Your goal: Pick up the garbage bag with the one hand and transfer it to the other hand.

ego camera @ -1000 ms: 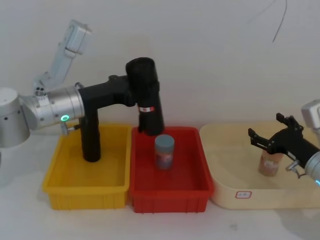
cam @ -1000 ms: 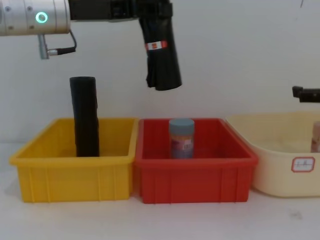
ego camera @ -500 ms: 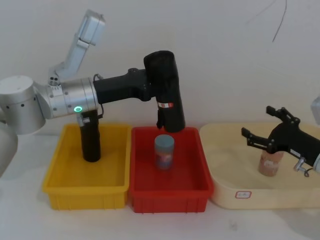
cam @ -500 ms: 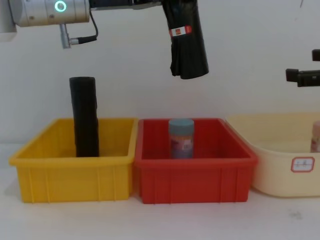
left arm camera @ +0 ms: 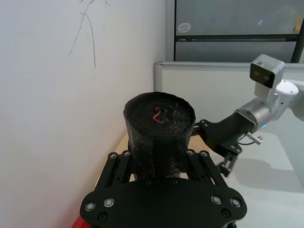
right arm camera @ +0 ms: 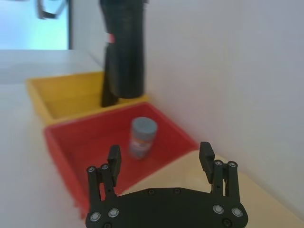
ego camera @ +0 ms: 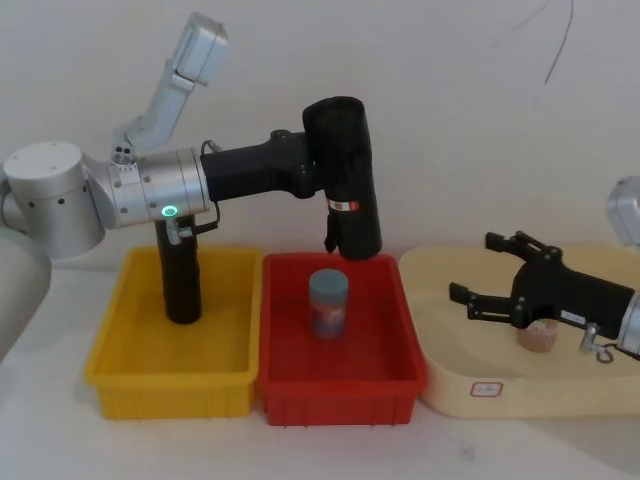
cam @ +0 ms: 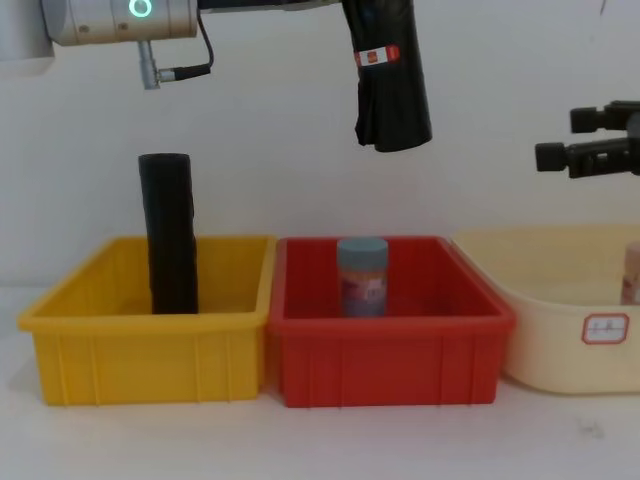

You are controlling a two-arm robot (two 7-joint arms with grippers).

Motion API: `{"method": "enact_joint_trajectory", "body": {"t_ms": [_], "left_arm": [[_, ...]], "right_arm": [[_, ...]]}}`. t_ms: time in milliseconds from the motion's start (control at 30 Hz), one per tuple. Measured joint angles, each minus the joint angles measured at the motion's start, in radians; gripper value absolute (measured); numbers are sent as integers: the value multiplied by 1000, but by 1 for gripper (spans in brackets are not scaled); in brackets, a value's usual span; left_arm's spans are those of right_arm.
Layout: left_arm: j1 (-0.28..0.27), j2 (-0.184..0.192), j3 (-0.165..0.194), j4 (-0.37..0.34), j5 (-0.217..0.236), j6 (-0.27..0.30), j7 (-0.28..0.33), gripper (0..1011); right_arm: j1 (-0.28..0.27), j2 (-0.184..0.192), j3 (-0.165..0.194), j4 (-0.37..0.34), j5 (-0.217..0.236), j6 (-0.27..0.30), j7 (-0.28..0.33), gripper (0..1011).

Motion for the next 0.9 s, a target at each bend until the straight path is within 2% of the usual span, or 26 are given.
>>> {"method": "enact_joint_trajectory", "body": {"t_ms": [167, 367, 633, 900], "left_arm": [[-6, -4, 4, 8, 1, -5, -2, 446], [-11, -7, 8, 14, 3, -10, -5, 446], [-15, -9, 11, 20, 4, -14, -7, 446], [-17, -10, 12, 22, 5, -15, -8, 446]], "right_arm": [[26, 1, -21, -7, 34, 43, 63, 1001], [54, -7, -40, -12, 58, 71, 107, 1001], [83, -25, -59, -16, 60, 73, 112, 1001], [119, -53, -81, -3, 42, 60, 92, 1001]]}}
